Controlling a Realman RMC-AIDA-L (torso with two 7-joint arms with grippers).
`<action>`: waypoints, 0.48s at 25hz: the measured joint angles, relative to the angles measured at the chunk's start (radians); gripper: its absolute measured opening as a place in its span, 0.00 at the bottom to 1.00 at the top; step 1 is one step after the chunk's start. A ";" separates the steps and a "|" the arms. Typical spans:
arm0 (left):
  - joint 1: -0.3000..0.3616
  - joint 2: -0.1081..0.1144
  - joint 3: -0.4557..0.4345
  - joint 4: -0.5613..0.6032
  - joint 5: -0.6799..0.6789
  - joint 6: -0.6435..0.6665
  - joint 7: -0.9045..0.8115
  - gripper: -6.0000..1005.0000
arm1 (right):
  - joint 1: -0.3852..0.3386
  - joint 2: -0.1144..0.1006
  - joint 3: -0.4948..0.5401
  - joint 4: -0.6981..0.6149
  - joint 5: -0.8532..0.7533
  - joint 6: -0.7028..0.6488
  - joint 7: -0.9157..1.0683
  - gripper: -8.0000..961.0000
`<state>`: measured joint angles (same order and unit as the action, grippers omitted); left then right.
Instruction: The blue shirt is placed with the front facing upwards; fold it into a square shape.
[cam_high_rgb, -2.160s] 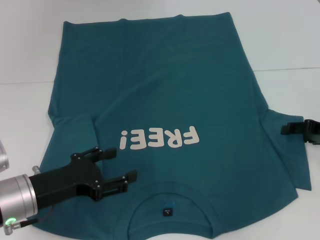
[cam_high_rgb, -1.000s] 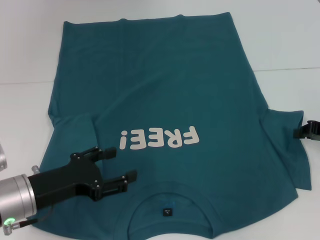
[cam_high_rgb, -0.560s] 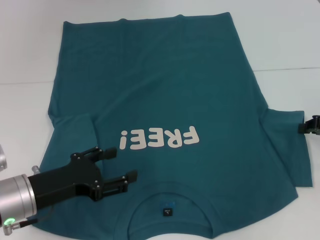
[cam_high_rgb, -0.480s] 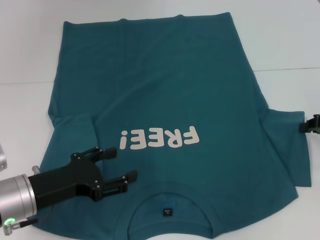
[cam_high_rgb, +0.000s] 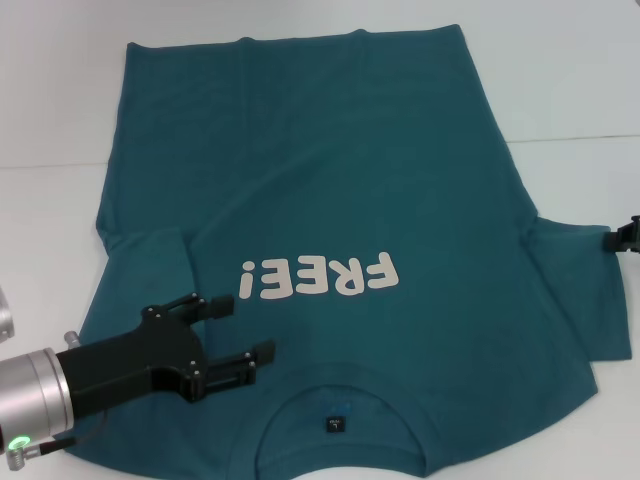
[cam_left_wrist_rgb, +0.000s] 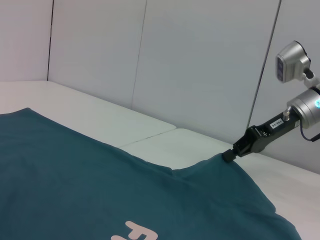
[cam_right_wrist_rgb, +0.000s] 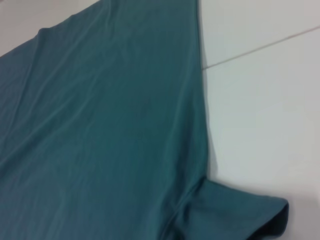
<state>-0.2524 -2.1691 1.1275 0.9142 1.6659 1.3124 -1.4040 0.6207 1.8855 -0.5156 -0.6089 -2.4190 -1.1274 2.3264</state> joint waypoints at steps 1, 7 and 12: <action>0.000 0.000 0.000 0.000 0.000 0.001 0.000 0.83 | 0.000 -0.002 -0.001 -0.008 0.000 -0.002 0.004 0.03; -0.001 0.000 0.000 0.000 0.000 0.007 0.000 0.83 | 0.004 -0.019 -0.001 -0.014 -0.001 -0.005 0.011 0.04; -0.003 0.002 -0.001 0.003 0.000 0.007 0.000 0.83 | 0.022 -0.031 -0.003 -0.040 -0.006 -0.007 0.017 0.04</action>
<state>-0.2553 -2.1674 1.1262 0.9173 1.6659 1.3197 -1.4036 0.6423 1.8547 -0.5184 -0.6492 -2.4252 -1.1347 2.3432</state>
